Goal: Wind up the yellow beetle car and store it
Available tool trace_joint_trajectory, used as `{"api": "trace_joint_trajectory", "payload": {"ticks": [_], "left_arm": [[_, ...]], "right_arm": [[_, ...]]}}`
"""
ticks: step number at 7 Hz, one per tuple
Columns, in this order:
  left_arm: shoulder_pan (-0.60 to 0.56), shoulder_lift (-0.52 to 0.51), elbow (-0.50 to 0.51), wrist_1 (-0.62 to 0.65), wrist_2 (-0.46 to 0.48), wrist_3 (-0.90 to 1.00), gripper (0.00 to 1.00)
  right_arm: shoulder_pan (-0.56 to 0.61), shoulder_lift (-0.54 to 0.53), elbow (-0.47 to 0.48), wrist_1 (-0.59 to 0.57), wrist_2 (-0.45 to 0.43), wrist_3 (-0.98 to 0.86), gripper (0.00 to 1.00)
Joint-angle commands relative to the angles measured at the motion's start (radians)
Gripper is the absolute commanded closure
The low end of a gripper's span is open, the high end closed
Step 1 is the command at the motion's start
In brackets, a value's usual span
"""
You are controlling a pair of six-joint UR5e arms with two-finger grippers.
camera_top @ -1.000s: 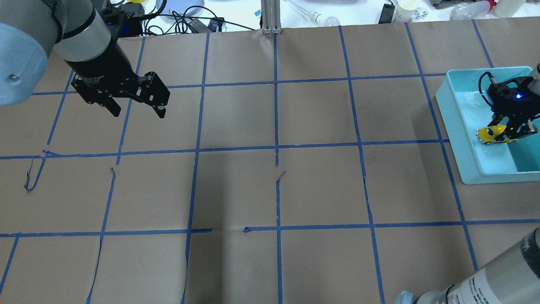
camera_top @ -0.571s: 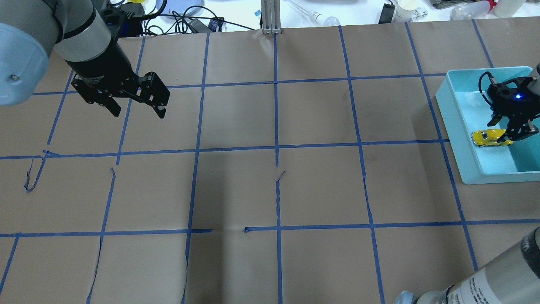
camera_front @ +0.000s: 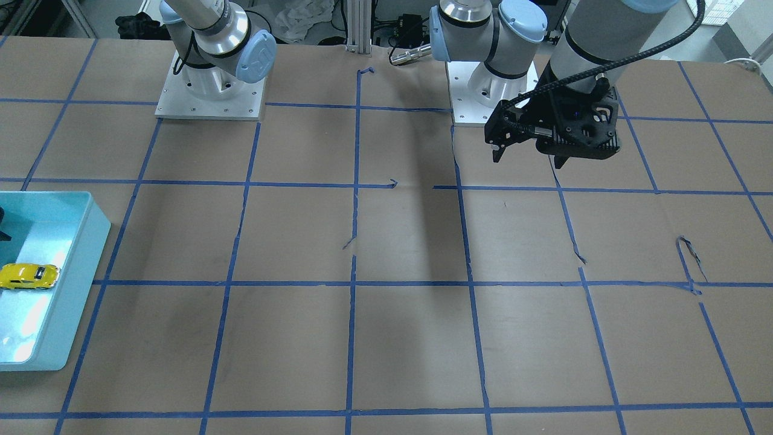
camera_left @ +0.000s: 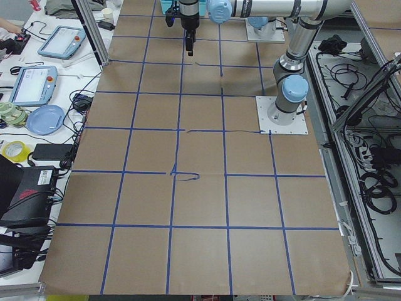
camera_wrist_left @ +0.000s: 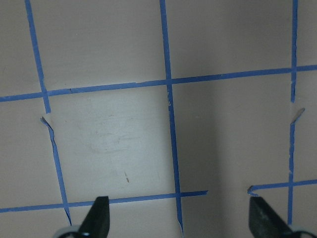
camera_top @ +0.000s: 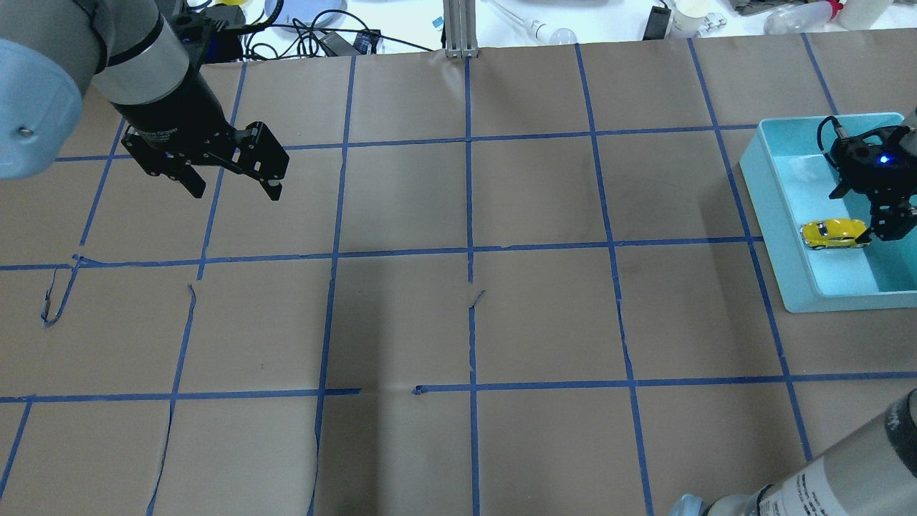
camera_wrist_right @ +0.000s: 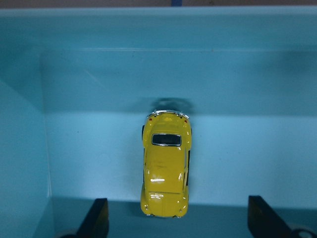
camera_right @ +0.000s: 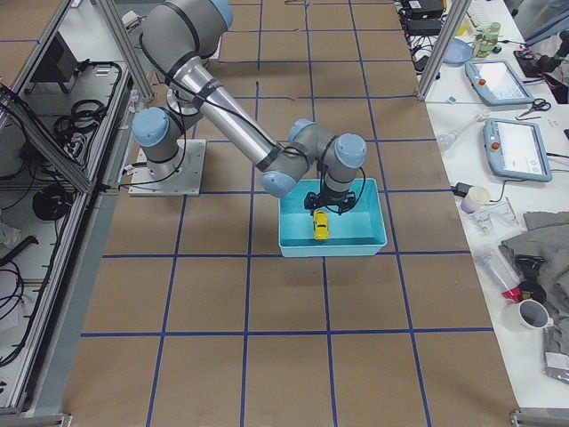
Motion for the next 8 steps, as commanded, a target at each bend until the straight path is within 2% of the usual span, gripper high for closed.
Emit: {"api": "trace_joint_trajectory", "payload": {"ticks": [1, 3, 5, 6, 8], "left_arm": [[0.000, 0.001, -0.001, -0.002, 0.000, 0.000, 0.00], [0.000, 0.002, 0.000, -0.002, 0.003, 0.006, 0.00], [0.018, 0.002, -0.001, -0.002, 0.000, 0.009, 0.00], [0.012, 0.002, 0.000, -0.002, 0.000, 0.009, 0.00], [0.011, 0.011, -0.001, -0.002, 0.000, 0.007, 0.00]], "right_arm": [[0.028, -0.126, -0.031, 0.111, 0.001, 0.036, 0.00], [0.066, -0.232, -0.138, 0.357, 0.013, 0.161, 0.00], [0.079, -0.298, -0.258, 0.563, 0.013, 0.205, 0.00], [0.080, -0.313, -0.290, 0.632, 0.015, 0.243, 0.00], [0.098, -0.318, -0.289, 0.674, 0.030, 0.358, 0.00]]}}
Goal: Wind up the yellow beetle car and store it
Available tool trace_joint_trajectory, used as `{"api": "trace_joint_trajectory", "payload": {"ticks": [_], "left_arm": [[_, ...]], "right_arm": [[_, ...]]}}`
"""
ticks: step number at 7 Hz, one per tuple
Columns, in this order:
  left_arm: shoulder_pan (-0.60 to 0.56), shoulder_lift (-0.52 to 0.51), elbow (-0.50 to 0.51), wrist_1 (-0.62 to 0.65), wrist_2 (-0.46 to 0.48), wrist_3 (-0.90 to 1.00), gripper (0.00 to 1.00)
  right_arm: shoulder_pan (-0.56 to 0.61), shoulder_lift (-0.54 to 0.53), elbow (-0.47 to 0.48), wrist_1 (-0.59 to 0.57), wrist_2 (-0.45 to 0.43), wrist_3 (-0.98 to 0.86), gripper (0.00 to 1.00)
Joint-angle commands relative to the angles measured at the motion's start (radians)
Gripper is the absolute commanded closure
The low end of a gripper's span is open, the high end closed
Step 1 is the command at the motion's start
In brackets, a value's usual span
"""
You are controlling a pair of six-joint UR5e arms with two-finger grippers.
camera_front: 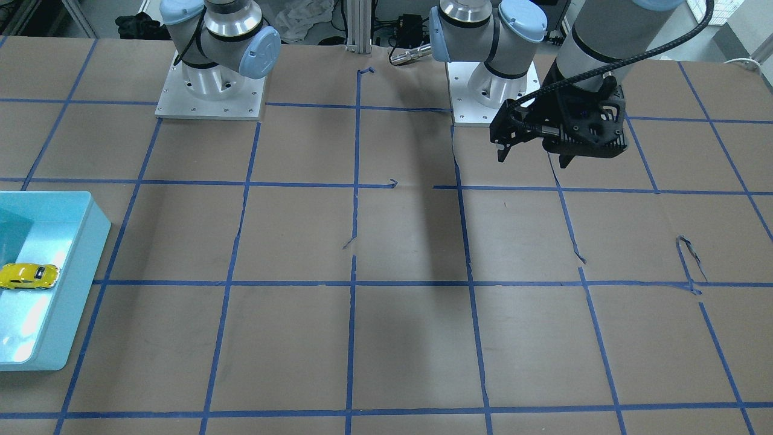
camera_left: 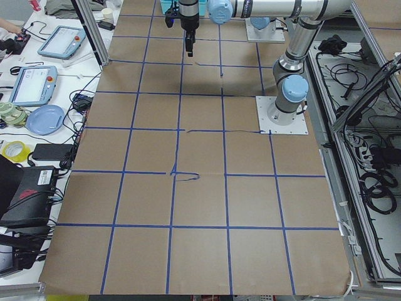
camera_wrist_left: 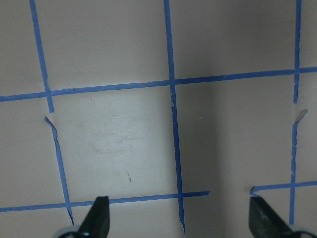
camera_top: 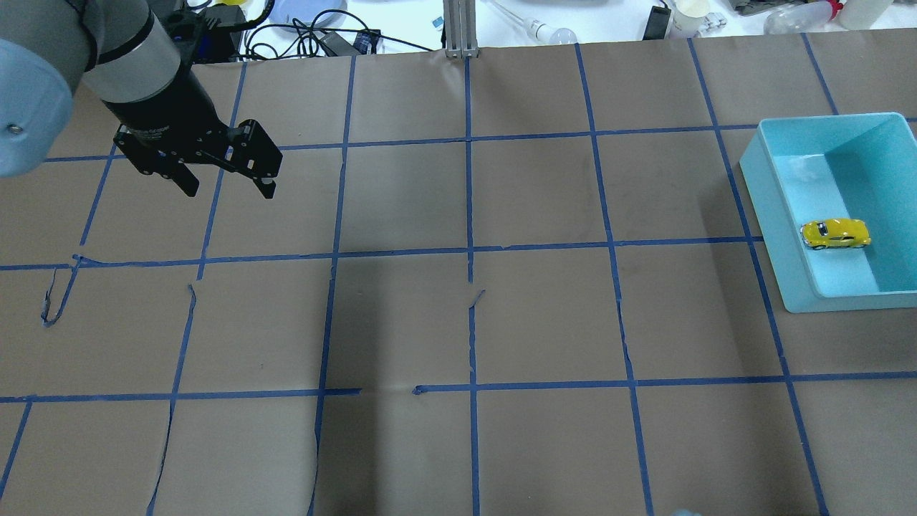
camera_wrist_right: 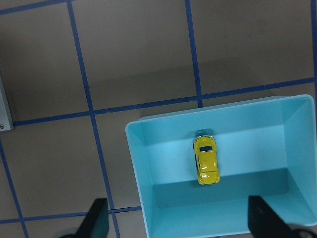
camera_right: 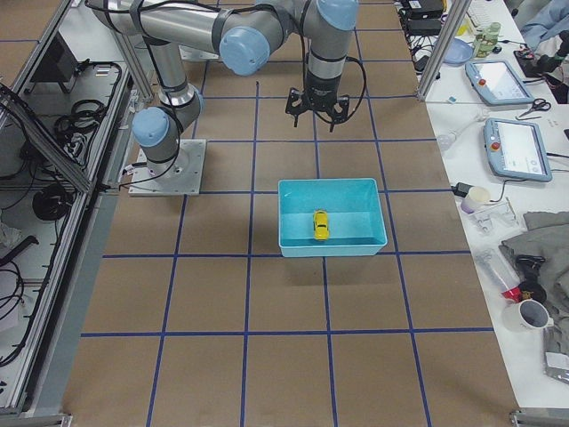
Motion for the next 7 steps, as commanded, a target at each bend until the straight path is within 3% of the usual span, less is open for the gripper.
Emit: {"api": "trace_joint_trajectory", "payload": {"ticks": [1, 7], "left_arm": [[-0.004, 0.000, 0.000, 0.001, -0.035, -0.016, 0.00], [0.002, 0.006, -0.002, 0.000, -0.037, -0.003, 0.00]], "right_arm": [[0.072, -0.004, -0.006, 0.034, 0.017, 0.167, 0.00], [0.472, -0.018, -0.007, 0.030, 0.090, 0.989, 0.00]]}}
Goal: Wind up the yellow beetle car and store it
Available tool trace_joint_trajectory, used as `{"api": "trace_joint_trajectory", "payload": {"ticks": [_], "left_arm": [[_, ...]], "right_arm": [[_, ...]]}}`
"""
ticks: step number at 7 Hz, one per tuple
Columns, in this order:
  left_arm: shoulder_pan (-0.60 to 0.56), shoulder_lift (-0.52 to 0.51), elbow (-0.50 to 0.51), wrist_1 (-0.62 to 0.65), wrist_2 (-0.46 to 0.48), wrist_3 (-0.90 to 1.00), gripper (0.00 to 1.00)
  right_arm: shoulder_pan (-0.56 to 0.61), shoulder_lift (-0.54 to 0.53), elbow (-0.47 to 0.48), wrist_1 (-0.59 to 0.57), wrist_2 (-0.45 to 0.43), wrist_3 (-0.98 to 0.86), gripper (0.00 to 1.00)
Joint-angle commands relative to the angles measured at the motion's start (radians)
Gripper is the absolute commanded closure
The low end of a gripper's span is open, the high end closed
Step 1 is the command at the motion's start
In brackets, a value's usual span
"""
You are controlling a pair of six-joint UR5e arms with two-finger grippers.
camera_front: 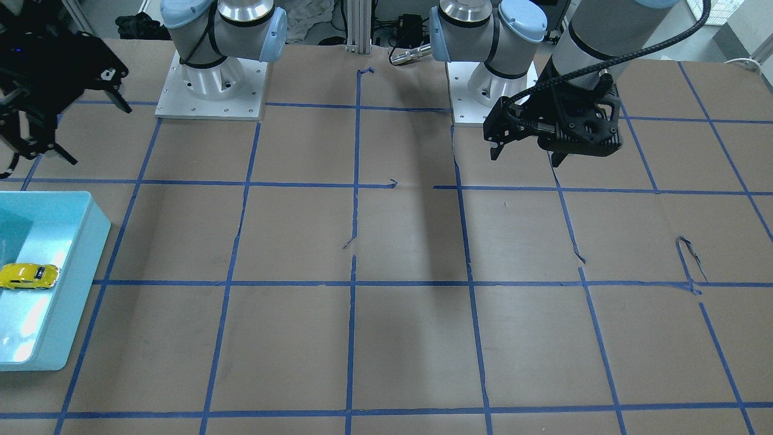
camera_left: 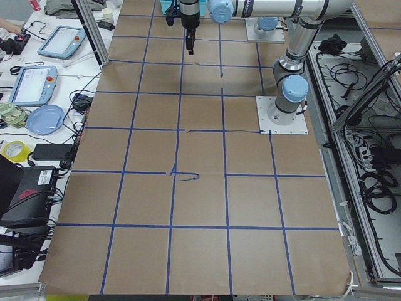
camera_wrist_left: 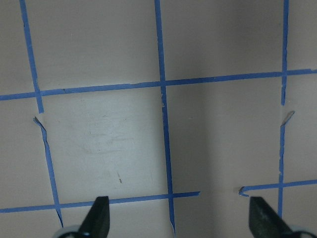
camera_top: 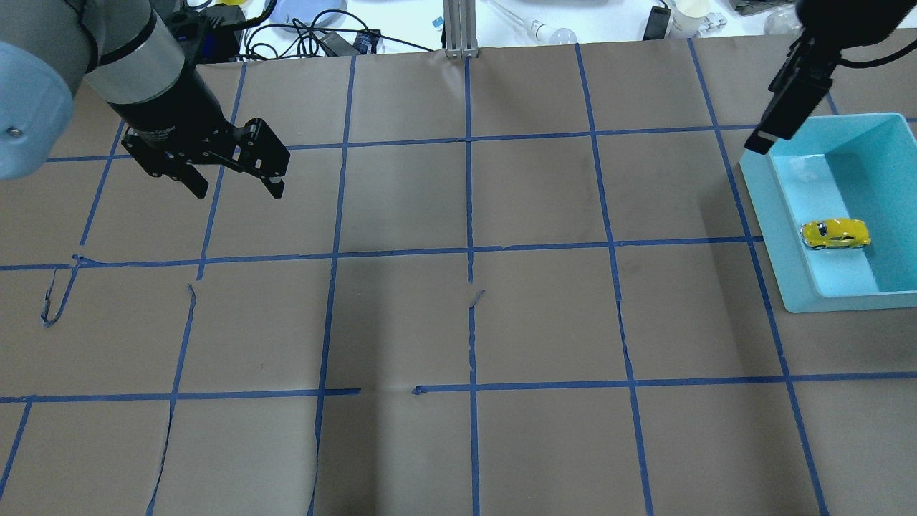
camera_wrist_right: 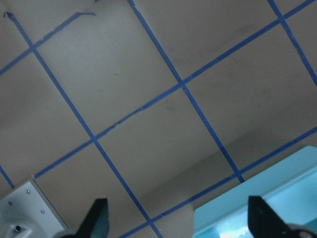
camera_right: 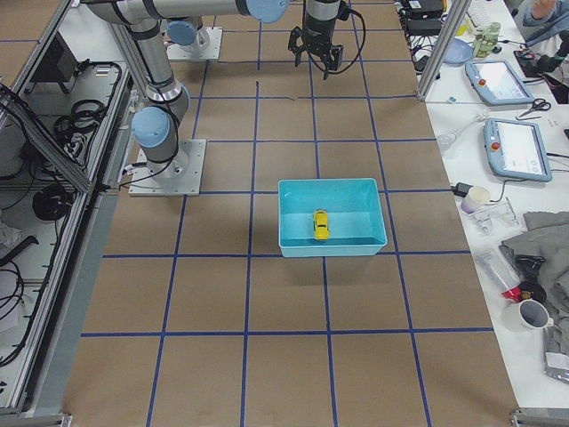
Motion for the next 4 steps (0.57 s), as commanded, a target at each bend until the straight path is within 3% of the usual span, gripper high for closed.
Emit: {"api": "trace_joint_trajectory", "payload": {"ticks": [1, 4], "left_arm": [[0.001, 0.004, -0.001, 0.006, -0.006, 0.012, 0.00], [-0.005, 0.014, -0.028, 0.008, -0.006, 0.002, 0.00]], "right_arm": [[0.124, 0.010, -0.002, -0.012, 0.006, 0.265, 0.00], [0.215, 0.022, -0.002, -0.028, 0.006, 0.622, 0.00]]}}
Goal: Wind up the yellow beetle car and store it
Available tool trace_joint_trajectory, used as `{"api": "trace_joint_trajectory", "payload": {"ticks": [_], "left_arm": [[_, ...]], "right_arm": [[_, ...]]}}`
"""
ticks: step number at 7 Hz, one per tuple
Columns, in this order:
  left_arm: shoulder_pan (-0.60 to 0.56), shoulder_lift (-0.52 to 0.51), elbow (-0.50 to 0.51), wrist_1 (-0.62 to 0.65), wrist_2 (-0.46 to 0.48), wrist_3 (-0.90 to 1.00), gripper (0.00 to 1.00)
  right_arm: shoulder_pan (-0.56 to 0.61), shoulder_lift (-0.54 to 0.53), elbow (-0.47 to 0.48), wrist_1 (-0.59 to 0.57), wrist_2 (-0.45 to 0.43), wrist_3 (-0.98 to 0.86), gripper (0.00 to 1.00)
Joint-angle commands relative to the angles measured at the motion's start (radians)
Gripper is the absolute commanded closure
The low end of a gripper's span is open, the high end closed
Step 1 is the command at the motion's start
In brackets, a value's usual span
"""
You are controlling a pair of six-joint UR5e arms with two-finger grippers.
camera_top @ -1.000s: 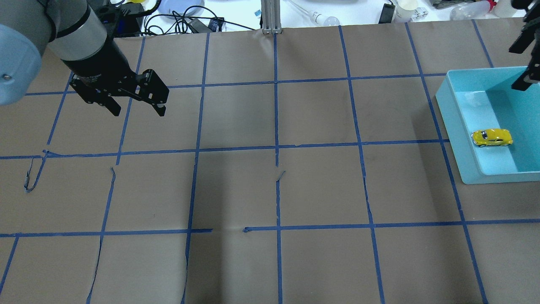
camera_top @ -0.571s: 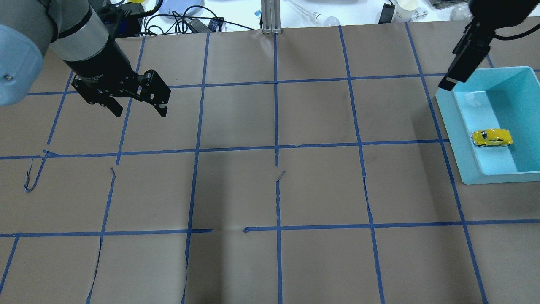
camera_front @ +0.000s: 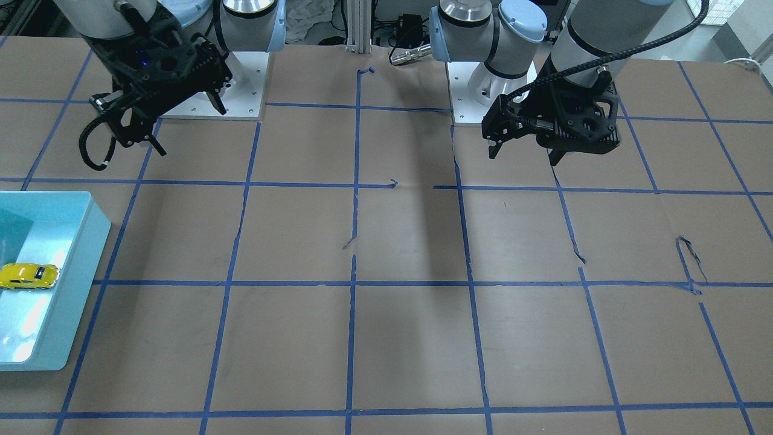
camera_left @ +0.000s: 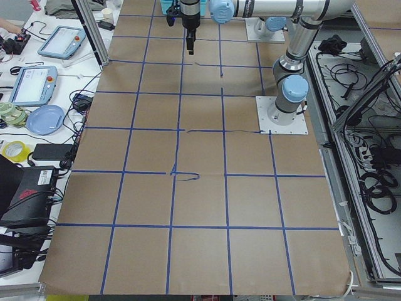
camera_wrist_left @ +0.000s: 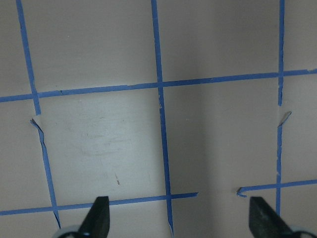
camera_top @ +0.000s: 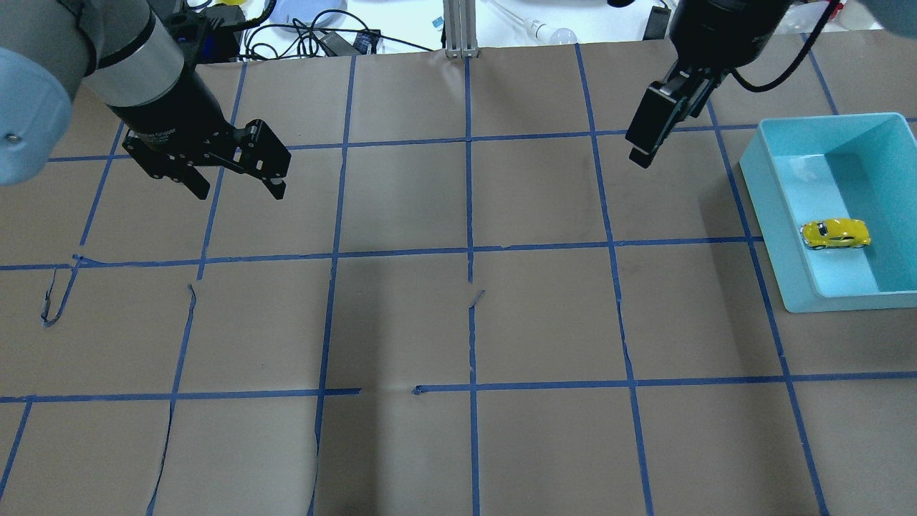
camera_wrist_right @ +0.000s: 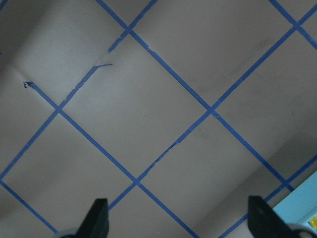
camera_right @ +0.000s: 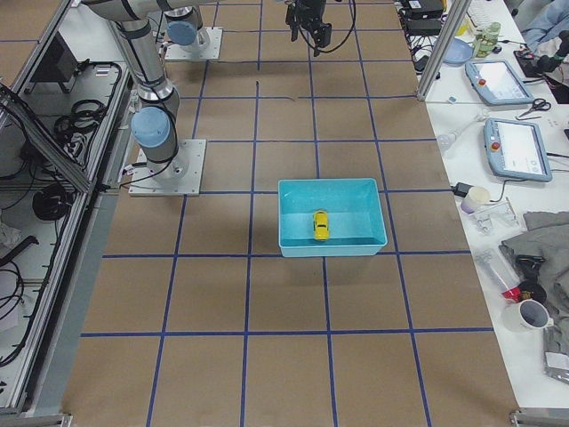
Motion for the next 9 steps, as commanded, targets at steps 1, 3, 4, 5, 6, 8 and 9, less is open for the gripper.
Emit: {"api": "trace_joint_trajectory", "payload": {"ticks": [1, 3, 4, 5, 6, 8, 9], "left_arm": [[-0.002, 0.002, -0.014, 0.003, 0.004, 0.008, 0.00], [-0.001, 0.008, -0.014, 0.003, 0.011, 0.005, 0.00], [-0.001, 0.010, -0.015, 0.000, 0.008, -0.005, 0.00], [0.006, 0.011, -0.015, 0.000, 0.011, -0.004, 0.00], [0.003, 0.010, -0.015, 0.000, 0.011, -0.002, 0.00], [0.007, 0.008, -0.017, 0.003, 0.011, 0.011, 0.00], [0.007, 0.019, -0.018, 0.001, 0.016, 0.011, 0.00]], "right_arm": [[0.029, 0.004, -0.005, -0.004, 0.000, 0.294, 0.00], [0.029, -0.005, -0.010, -0.003, 0.000, 0.583, 0.00], [0.029, -0.012, -0.011, -0.006, -0.009, 0.687, 0.00], [0.023, -0.012, -0.016, -0.044, -0.024, 0.720, 0.00], [0.024, -0.010, -0.021, -0.050, -0.062, 0.752, 0.00], [0.023, -0.010, -0.019, -0.049, -0.063, 0.757, 0.00], [0.021, -0.009, -0.018, -0.050, -0.058, 0.754, 0.00]]}}
